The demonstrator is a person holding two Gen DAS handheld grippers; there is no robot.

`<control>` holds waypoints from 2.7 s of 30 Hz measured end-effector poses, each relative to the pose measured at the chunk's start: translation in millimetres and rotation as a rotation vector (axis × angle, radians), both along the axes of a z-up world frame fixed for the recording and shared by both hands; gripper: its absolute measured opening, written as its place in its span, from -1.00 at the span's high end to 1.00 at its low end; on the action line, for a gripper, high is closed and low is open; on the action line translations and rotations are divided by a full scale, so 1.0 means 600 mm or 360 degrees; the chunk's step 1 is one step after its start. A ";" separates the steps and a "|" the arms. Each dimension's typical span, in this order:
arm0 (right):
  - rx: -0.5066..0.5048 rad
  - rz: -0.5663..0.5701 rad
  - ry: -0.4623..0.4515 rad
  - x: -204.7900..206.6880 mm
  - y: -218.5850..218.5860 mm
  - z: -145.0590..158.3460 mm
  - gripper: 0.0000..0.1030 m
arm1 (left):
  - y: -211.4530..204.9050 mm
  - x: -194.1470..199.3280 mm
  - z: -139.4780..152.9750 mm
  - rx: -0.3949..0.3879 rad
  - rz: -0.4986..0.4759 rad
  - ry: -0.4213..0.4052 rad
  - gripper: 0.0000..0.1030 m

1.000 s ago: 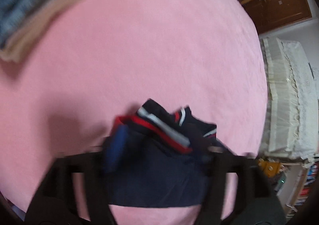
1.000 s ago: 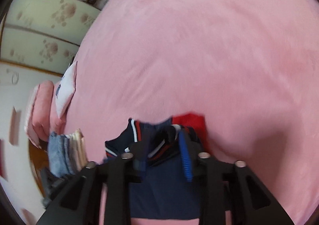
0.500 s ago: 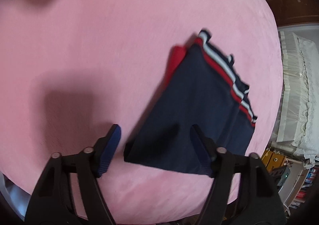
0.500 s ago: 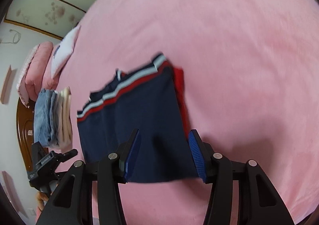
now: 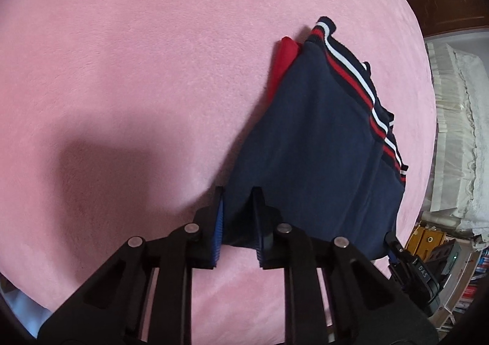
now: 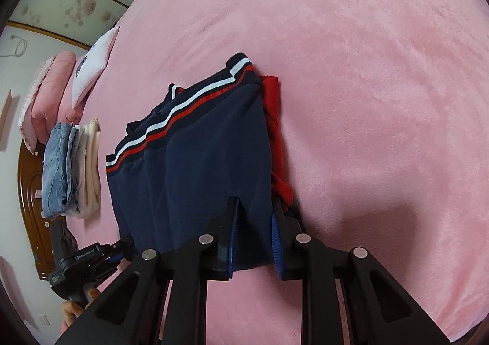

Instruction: Fold large clothes

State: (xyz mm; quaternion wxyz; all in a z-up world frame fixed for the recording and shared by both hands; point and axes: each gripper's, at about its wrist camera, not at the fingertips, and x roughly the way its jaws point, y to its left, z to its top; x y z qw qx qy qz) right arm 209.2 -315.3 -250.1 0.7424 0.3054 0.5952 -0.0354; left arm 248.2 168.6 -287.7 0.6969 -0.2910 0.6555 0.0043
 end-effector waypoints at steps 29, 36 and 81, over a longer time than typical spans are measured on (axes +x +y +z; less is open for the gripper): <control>-0.0057 0.0415 -0.0446 0.090 0.137 0.089 0.70 | -0.174 0.065 0.129 0.0314 -0.0590 -0.0391 0.80; -0.0016 0.0431 -0.0344 0.164 0.156 -0.001 0.79 | -0.249 0.140 0.044 0.0278 -0.0669 -0.0299 0.94; 0.0191 0.0077 -0.0130 -0.026 0.019 -0.063 1.00 | -0.099 -0.078 0.003 0.0278 -0.0128 -0.0013 0.99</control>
